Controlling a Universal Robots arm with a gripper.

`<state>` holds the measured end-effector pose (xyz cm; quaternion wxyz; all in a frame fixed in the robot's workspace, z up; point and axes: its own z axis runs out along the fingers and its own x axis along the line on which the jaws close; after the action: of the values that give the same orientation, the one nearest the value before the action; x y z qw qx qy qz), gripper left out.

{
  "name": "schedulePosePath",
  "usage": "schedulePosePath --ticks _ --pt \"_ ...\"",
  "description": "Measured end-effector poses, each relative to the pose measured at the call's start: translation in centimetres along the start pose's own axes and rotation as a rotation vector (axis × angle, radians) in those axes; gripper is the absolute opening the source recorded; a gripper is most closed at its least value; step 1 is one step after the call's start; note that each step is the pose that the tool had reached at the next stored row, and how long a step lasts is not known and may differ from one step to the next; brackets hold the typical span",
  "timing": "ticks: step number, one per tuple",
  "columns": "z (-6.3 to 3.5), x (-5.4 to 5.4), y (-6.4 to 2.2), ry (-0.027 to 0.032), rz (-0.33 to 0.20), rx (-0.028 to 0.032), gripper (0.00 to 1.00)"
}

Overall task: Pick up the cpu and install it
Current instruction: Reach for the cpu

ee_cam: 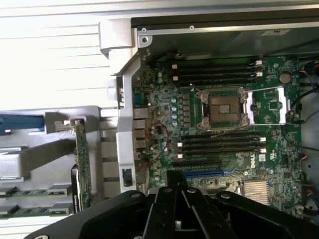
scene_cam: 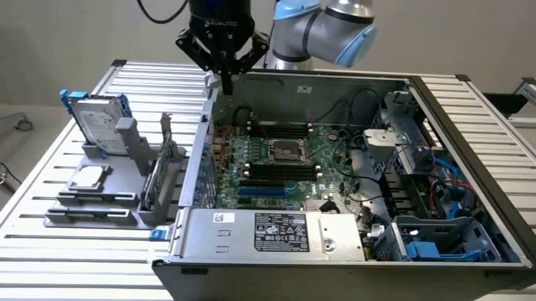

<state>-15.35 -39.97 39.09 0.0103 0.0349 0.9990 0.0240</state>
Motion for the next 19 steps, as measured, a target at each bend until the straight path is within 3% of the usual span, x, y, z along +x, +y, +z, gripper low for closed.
schedulePosePath --ticks 19 --pt "0.52 8.6 -0.62 0.0 0.0 0.0 0.11"
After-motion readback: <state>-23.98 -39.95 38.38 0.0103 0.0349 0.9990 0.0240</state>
